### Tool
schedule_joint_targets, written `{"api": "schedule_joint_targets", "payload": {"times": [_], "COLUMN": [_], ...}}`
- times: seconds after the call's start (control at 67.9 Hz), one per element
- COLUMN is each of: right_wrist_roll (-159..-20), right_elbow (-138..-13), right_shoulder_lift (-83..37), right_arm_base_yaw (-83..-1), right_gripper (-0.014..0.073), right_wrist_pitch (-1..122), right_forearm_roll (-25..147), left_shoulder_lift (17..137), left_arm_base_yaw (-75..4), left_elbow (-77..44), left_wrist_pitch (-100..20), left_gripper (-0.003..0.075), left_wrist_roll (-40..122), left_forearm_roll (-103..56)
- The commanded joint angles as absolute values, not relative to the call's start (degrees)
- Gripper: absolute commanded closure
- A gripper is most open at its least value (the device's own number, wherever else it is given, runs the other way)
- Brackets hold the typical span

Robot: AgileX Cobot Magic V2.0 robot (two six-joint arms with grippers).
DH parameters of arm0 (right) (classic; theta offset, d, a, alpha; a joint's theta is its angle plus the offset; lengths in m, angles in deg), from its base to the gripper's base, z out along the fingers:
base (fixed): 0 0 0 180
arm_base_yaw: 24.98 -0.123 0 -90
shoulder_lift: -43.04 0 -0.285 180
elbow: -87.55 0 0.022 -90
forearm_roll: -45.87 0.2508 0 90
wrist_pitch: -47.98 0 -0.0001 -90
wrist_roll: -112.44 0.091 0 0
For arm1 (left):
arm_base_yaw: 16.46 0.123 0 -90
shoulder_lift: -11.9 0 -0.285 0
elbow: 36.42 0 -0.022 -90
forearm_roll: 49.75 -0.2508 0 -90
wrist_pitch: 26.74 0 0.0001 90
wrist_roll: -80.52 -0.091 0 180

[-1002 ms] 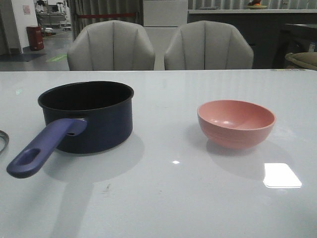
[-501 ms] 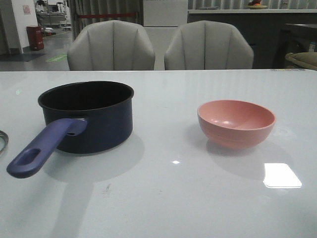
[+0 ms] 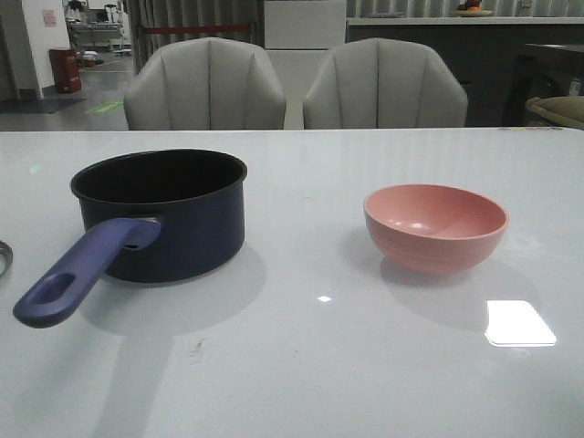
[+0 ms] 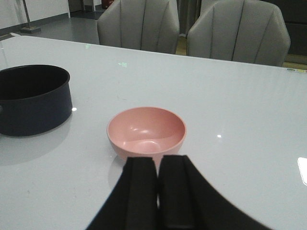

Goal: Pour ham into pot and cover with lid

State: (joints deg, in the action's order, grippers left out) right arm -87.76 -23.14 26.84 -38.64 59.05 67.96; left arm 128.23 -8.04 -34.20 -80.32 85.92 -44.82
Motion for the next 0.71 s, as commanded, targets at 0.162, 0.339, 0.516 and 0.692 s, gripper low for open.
{"api": "schedule_joint_targets", "payload": {"times": [0.162, 0.339, 0.516, 0.692], "right_wrist_roll": [-88.3, -88.3, -88.3, -88.3], "right_elbow": [-24.7, -24.7, -24.7, -24.7], "right_shoulder_lift": [26.3, 26.3, 26.3, 26.3], "right_arm_base_yaw": [-38.6, -38.6, -38.6, -38.6], "right_gripper": [0.0432, 0.0432, 0.0432, 0.0432], "right_wrist_pitch": [54.7, 54.7, 54.7, 54.7], "right_forearm_roll": [68.4, 68.4, 68.4, 68.4], "left_shoulder_lift": [124.5, 122.2, 120.7, 120.4], "left_arm_base_yaw": [-8.0, -8.0, -8.1, -8.1], "left_elbow": [-35.5, -35.9, -37.3, -37.3], "left_wrist_pitch": [-79.7, -79.2, -80.9, -81.7], "left_gripper": [0.0535, 0.0535, 0.0535, 0.0535], "left_wrist_roll": [85.7, 85.7, 85.6, 85.6], "left_forearm_roll": [-45.1, -45.0, -45.0, -44.9]}}
